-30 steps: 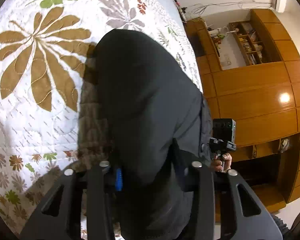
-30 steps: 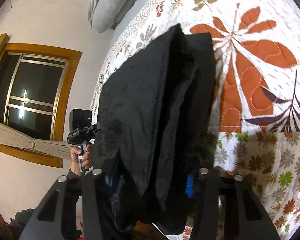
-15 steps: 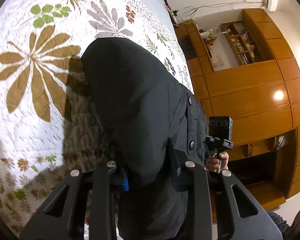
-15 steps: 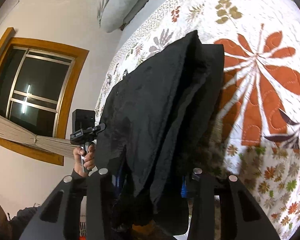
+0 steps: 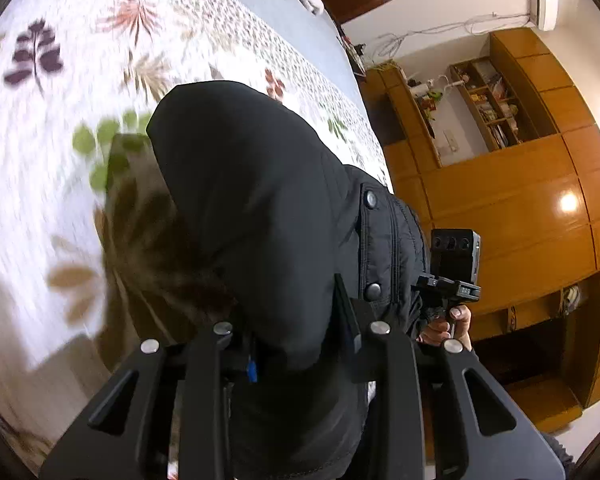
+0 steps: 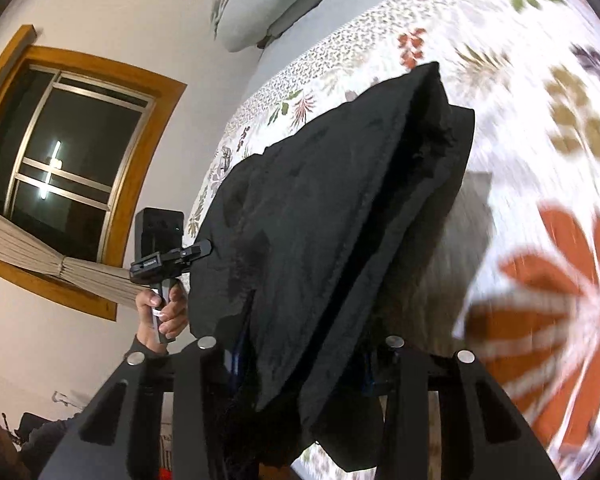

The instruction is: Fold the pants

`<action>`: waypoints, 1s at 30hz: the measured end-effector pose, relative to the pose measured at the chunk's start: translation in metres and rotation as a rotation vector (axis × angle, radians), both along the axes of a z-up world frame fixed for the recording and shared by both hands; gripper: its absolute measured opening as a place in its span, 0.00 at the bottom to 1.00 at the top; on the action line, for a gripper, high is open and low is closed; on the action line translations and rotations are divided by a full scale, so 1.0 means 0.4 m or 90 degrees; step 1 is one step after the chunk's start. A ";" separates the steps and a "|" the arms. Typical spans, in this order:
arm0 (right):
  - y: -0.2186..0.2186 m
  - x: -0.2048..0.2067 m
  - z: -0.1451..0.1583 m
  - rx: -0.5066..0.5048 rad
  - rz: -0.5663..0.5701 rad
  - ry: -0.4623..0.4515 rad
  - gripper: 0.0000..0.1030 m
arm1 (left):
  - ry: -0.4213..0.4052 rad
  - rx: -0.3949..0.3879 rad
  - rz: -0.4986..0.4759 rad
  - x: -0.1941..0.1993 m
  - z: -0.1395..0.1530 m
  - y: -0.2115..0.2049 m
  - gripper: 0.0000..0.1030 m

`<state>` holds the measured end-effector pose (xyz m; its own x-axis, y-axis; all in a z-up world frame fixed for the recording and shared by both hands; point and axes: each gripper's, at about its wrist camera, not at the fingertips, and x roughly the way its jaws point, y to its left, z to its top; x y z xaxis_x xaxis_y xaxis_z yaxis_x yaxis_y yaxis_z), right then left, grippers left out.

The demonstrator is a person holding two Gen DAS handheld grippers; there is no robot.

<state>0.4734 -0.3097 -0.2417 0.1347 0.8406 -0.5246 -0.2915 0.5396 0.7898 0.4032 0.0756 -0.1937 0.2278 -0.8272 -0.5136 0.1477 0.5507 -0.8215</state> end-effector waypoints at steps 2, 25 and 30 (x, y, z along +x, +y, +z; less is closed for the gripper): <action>0.020 0.050 0.010 -0.003 0.004 -0.005 0.41 | 0.000 0.005 0.008 0.044 0.002 0.019 0.27; 0.033 0.260 -0.084 -0.014 -0.013 0.040 0.41 | 0.055 0.050 0.032 0.256 -0.123 0.112 0.34; 0.006 0.270 -0.146 -0.009 -0.037 0.070 0.59 | 0.059 0.056 0.055 0.240 -0.148 0.112 0.52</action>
<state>0.5815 -0.3074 -0.3001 0.1242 0.8257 -0.5503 -0.1711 0.5641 0.8078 0.4993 0.1202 -0.2531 0.2440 -0.7576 -0.6054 0.0230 0.6287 -0.7773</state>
